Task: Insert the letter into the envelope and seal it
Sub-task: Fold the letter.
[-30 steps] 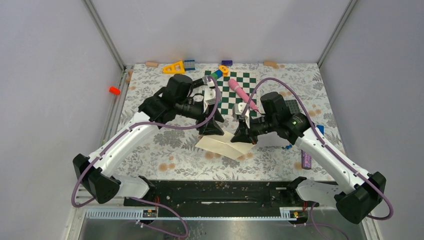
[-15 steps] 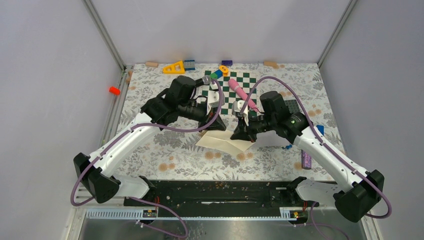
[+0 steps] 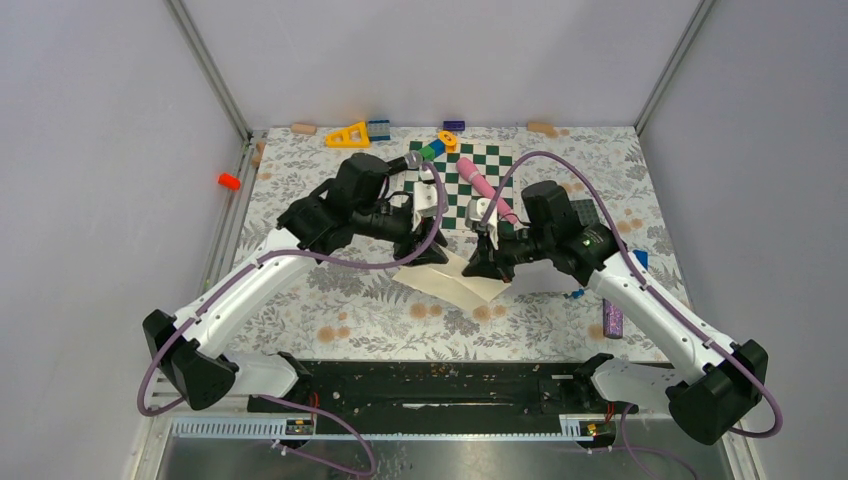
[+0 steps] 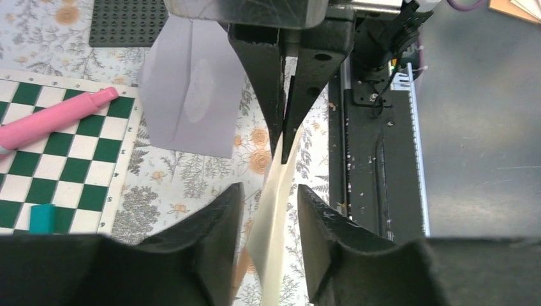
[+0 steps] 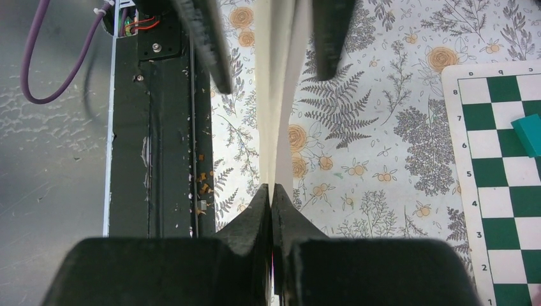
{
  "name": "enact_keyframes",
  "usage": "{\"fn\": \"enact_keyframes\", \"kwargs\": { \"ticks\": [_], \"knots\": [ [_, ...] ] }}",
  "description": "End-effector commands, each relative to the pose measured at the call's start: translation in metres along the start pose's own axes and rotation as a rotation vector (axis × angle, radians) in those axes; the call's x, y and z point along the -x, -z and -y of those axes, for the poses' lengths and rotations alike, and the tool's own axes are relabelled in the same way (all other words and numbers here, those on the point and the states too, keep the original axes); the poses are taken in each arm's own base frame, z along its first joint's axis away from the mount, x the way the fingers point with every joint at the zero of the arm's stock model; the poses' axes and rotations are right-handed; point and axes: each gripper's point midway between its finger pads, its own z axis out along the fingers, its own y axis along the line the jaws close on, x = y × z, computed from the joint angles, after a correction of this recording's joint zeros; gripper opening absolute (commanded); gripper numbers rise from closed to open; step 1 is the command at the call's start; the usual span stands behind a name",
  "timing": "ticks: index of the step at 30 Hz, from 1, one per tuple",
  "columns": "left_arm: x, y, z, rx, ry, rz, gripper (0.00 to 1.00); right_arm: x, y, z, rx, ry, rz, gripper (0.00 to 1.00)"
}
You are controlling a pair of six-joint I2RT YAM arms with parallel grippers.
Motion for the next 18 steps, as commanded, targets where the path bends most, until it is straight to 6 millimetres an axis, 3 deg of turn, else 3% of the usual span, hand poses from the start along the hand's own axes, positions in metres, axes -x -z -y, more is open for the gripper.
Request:
{"fn": "enact_keyframes", "kwargs": {
  "ticks": [1, 2, 4, 6, 7, 8, 9, 10, 14, 18],
  "knots": [
    [0.009, 0.006, -0.004, 0.049, -0.076, 0.025, 0.31, 0.01, 0.006, 0.0, -0.01, 0.021, 0.038, 0.0],
    [0.008, 0.006, -0.005, 0.051, -0.077, 0.022, 0.25, 0.01, 0.006, 0.0, -0.011, 0.02, 0.041, 0.0],
    [0.006, 0.006, -0.006, 0.056, -0.077, 0.018, 0.0, 0.011, 0.008, -0.001, -0.011, 0.022, 0.047, 0.0],
    [0.006, 0.006, -0.006, 0.059, -0.079, 0.019, 0.0, 0.013, 0.01, -0.001, -0.012, 0.025, 0.054, 0.0],
    [0.007, 0.006, -0.006, 0.058, -0.08, 0.02, 0.05, 0.013, 0.011, -0.001, -0.011, 0.024, 0.056, 0.0],
    [0.007, 0.006, -0.006, 0.058, -0.082, 0.021, 0.23, 0.013, 0.011, -0.002, -0.011, 0.025, 0.059, 0.0],
    [0.007, 0.007, -0.006, 0.057, -0.084, 0.02, 0.48, 0.014, 0.012, -0.002, -0.011, 0.026, 0.061, 0.0],
    [0.007, 0.008, -0.005, 0.055, -0.088, 0.02, 0.55, 0.014, 0.012, -0.002, -0.011, 0.027, 0.062, 0.0],
    [0.006, 0.01, -0.005, 0.064, -0.1, 0.013, 0.72, 0.014, 0.014, -0.003, -0.011, 0.037, 0.067, 0.0],
    [0.002, 0.01, -0.005, 0.061, -0.106, 0.006, 0.67, 0.016, 0.017, -0.006, -0.006, 0.049, 0.081, 0.0]
  ]
}}
